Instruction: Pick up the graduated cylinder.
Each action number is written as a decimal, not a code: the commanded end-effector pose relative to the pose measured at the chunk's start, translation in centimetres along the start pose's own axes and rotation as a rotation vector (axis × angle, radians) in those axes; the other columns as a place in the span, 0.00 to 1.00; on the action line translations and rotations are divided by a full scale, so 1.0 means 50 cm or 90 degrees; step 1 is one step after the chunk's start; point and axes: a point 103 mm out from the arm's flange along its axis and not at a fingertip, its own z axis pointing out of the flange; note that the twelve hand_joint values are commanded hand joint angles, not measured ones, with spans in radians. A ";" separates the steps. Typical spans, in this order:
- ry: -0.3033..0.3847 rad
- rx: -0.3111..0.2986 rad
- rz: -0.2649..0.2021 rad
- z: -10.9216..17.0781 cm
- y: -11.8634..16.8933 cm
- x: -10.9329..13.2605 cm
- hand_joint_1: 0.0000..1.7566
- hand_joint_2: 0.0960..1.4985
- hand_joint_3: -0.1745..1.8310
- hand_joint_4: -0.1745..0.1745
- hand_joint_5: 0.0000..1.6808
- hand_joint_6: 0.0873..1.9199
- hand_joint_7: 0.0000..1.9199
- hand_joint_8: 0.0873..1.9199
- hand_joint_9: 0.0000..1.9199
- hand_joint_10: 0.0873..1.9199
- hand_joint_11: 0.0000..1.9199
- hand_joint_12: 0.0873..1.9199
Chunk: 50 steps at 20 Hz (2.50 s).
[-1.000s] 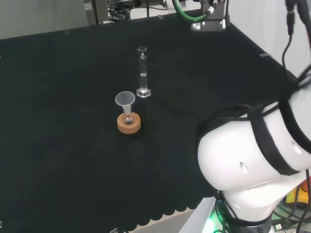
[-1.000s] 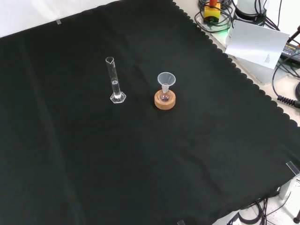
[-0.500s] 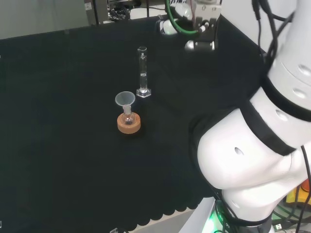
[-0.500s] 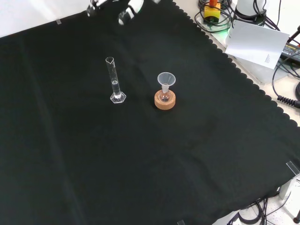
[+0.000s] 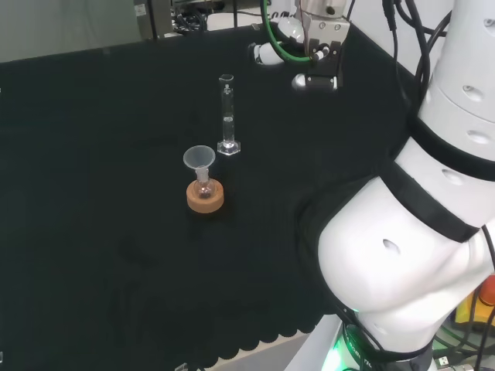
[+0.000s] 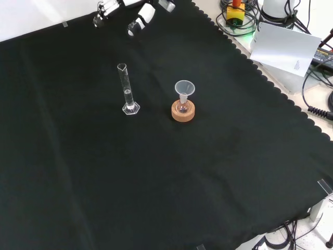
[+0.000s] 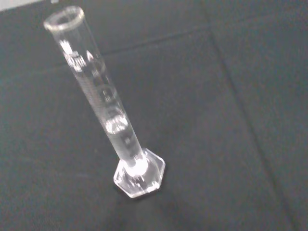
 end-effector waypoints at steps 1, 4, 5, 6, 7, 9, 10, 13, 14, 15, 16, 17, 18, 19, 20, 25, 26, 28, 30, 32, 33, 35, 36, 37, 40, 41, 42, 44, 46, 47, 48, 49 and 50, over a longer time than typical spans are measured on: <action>0.046 0.006 -0.035 0.098 0.052 -0.005 0.20 0.69 0.20 0.36 0.18 0.00 0.04 0.26 0.10 0.32 0.00 0.68; 0.052 0.003 -0.042 0.103 0.050 -0.008 0.21 0.69 0.20 0.36 0.18 0.00 0.04 0.27 0.10 0.32 0.00 0.68; 0.056 -0.003 -0.046 0.107 0.048 -0.009 0.21 0.69 0.20 0.36 0.18 0.00 0.04 0.27 0.11 0.32 0.00 0.68; 0.061 -0.009 -0.051 0.113 0.047 -0.010 0.22 0.69 0.20 0.36 0.18 0.00 0.06 0.28 0.12 0.33 0.00 0.68; 0.065 -0.013 -0.056 0.120 0.047 -0.010 0.23 0.68 0.20 0.36 0.18 0.00 0.07 0.28 0.13 0.33 0.00 0.69; 0.081 -0.024 -0.059 0.139 0.048 -0.003 0.25 0.67 0.20 0.35 0.19 0.00 0.08 0.29 0.15 0.32 0.00 0.70; 0.101 -0.032 -0.061 0.147 0.048 0.000 0.26 0.66 0.20 0.35 0.19 0.00 0.09 0.29 0.16 0.32 0.00 0.71; 0.146 -0.053 -0.077 0.165 0.045 0.004 0.29 0.64 0.20 0.35 0.20 0.00 0.10 0.30 0.18 0.32 0.01 0.72; 0.172 -0.064 -0.079 0.173 0.042 0.005 0.31 0.63 0.20 0.35 0.22 0.00 0.12 0.31 0.20 0.32 0.02 0.71; 0.187 -0.064 -0.081 0.182 0.041 0.008 0.33 0.62 0.20 0.35 0.23 0.00 0.14 0.31 0.22 0.31 0.04 0.71; 0.197 -0.061 -0.085 0.193 0.038 0.007 0.35 0.61 0.21 0.34 0.24 0.00 0.15 0.31 0.24 0.30 0.06 0.70; 0.208 -0.060 -0.087 0.204 0.036 0.008 0.37 0.60 0.21 0.34 0.25 0.00 0.17 0.32 0.26 0.30 0.07 0.70; 0.221 -0.061 -0.088 0.215 0.036 0.006 0.38 0.59 0.21 0.34 0.26 0.00 0.18 0.32 0.27 0.29 0.08 0.70; 0.238 -0.066 -0.091 0.224 0.035 0.005 0.39 0.58 0.21 0.34 0.26 0.00 0.18 0.32 0.27 0.29 0.09 0.70; 0.258 -0.074 -0.093 0.233 0.035 0.005 0.41 0.57 0.21 0.34 0.26 0.00 0.18 0.32 0.27 0.28 0.09 0.69; 0.323 -0.074 -0.122 0.261 0.035 -0.004 0.47 0.50 0.26 0.34 0.27 0.00 0.18 0.31 0.27 0.27 0.09 0.69; 0.331 -0.071 -0.131 0.265 0.036 -0.005 0.47 0.48 0.29 0.34 0.27 0.00 0.17 0.31 0.27 0.27 0.09 0.69; 0.334 -0.063 -0.140 0.272 0.039 -0.005 0.48 0.46 0.31 0.35 0.27 0.00 0.16 0.31 0.26 0.27 0.09 0.69; 0.343 -0.055 -0.144 0.284 0.041 -0.007 0.48 0.45 0.31 0.35 0.27 0.00 0.15 0.30 0.25 0.26 0.09 0.69; 0.340 -0.049 -0.147 0.298 0.045 -0.004 0.49 0.44 0.33 0.35 0.27 0.00 0.14 0.30 0.24 0.27 0.09 0.69; 0.341 -0.046 -0.148 0.303 0.046 -0.003 0.49 0.44 0.33 0.35 0.27 0.00 0.14 0.30 0.24 0.27 0.09 0.69; 0.353 -0.041 -0.150 0.311 0.050 0.000 0.50 0.43 0.34 0.36 0.27 0.00 0.14 0.31 0.23 0.27 0.08 0.69; 0.359 -0.039 -0.152 0.315 0.053 0.002 0.51 0.43 0.34 0.36 0.28 0.00 0.14 0.31 0.23 0.28 0.08 0.69; 0.372 -0.039 -0.153 0.321 0.056 0.005 0.53 0.43 0.34 0.36 0.28 0.00 0.14 0.31 0.23 0.28 0.08 0.69; 0.412 -0.043 -0.156 0.334 0.065 0.009 0.54 0.42 0.35 0.37 0.29 0.00 0.15 0.31 0.25 0.28 0.10 0.69; 0.419 -0.044 -0.159 0.336 0.068 0.009 0.55 0.42 0.36 0.37 0.29 0.00 0.16 0.31 0.25 0.28 0.11 0.68; 0.423 -0.045 -0.162 0.338 0.072 0.009 0.55 0.42 0.36 0.37 0.29 0.00 0.16 0.31 0.25 0.28 0.11 0.68; 0.434 -0.047 -0.168 0.341 0.080 0.010 0.55 0.42 0.37 0.37 0.29 0.00 0.17 0.31 0.27 0.28 0.12 0.68; 0.439 -0.049 -0.174 0.346 0.087 0.015 0.55 0.41 0.38 0.37 0.29 0.00 0.19 0.31 0.29 0.28 0.12 0.68; 0.442 -0.049 -0.179 0.348 0.090 0.019 0.56 0.40 0.39 0.37 0.30 0.00 0.20 0.31 0.29 0.27 0.12 0.68; 0.446 -0.049 -0.183 0.349 0.094 0.022 0.56 0.39 0.39 0.37 0.30 0.00 0.21 0.31 0.30 0.27 0.12 0.68; 0.450 -0.050 -0.186 0.350 0.096 0.024 0.56 0.39 0.39 0.37 0.30 0.00 0.21 0.31 0.30 0.27 0.13 0.68; 0.457 -0.051 -0.190 0.350 0.100 0.024 0.57 0.39 0.40 0.37 0.30 0.00 0.21 0.31 0.30 0.27 0.13 0.68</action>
